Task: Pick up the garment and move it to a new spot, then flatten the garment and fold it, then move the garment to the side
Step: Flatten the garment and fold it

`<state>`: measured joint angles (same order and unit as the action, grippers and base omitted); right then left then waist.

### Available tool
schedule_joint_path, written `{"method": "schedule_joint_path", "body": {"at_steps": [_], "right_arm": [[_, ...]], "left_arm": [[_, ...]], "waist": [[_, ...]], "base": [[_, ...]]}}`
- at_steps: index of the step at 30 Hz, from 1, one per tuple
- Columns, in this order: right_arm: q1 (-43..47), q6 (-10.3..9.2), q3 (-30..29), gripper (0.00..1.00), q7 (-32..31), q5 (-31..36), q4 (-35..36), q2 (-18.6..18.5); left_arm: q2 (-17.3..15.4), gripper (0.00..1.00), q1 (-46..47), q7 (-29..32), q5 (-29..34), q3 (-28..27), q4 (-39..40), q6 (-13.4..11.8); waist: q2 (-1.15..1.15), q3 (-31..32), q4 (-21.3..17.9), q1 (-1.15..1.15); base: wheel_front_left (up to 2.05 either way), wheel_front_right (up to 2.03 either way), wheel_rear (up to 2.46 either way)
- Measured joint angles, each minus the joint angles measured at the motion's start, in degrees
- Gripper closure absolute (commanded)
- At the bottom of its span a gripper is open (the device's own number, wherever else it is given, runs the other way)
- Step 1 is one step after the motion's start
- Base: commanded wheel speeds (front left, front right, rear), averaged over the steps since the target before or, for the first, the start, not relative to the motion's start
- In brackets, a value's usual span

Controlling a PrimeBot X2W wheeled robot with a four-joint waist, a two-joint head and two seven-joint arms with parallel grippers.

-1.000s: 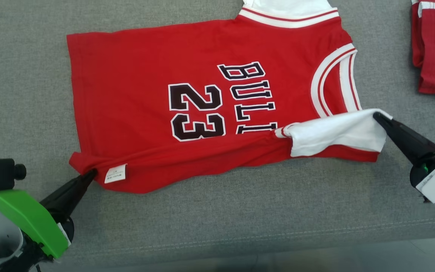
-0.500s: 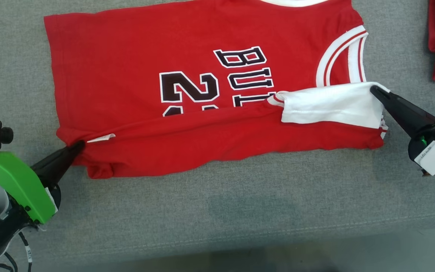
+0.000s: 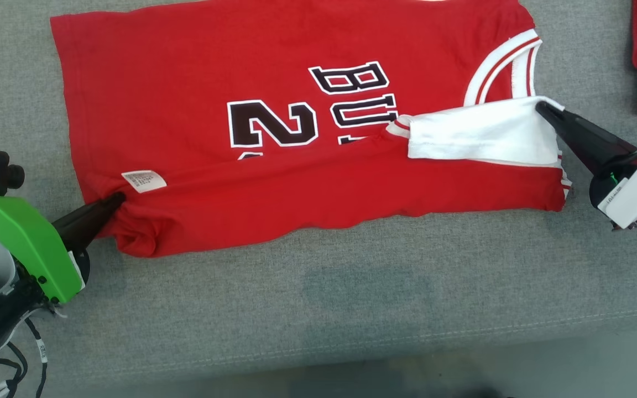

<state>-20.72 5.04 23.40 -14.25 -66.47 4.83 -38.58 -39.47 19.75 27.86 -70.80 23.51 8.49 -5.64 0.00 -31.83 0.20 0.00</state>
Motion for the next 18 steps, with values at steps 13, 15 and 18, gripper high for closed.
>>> {"method": "schedule_joint_path", "body": {"at_steps": [13,15,18], "right_arm": [[-3.1,0.49,-0.1,0.0,2.8,2.9,-4.9,2.3],[-3.2,0.51,-0.1,0.0,4.0,3.8,-5.6,2.4],[-3.1,0.52,-0.8,0.0,6.4,4.6,-5.9,2.7]], "left_arm": [[3.5,0.0,2.4,-1.0,0.6,0.0,-4.2,0.0],[4.1,0.0,2.4,-2.0,0.7,-0.2,-4.8,0.0],[4.5,0.0,2.2,-4.9,1.2,-1.9,-6.0,-0.6]], "waist": [[0.0,0.1,0.3,0.0],[0.0,0.5,0.3,0.0],[0.0,1.1,0.2,0.0]], "base": [[0.0,0.0,0.0],[0.0,0.0,0.0],[0.0,0.0,0.0]]}}
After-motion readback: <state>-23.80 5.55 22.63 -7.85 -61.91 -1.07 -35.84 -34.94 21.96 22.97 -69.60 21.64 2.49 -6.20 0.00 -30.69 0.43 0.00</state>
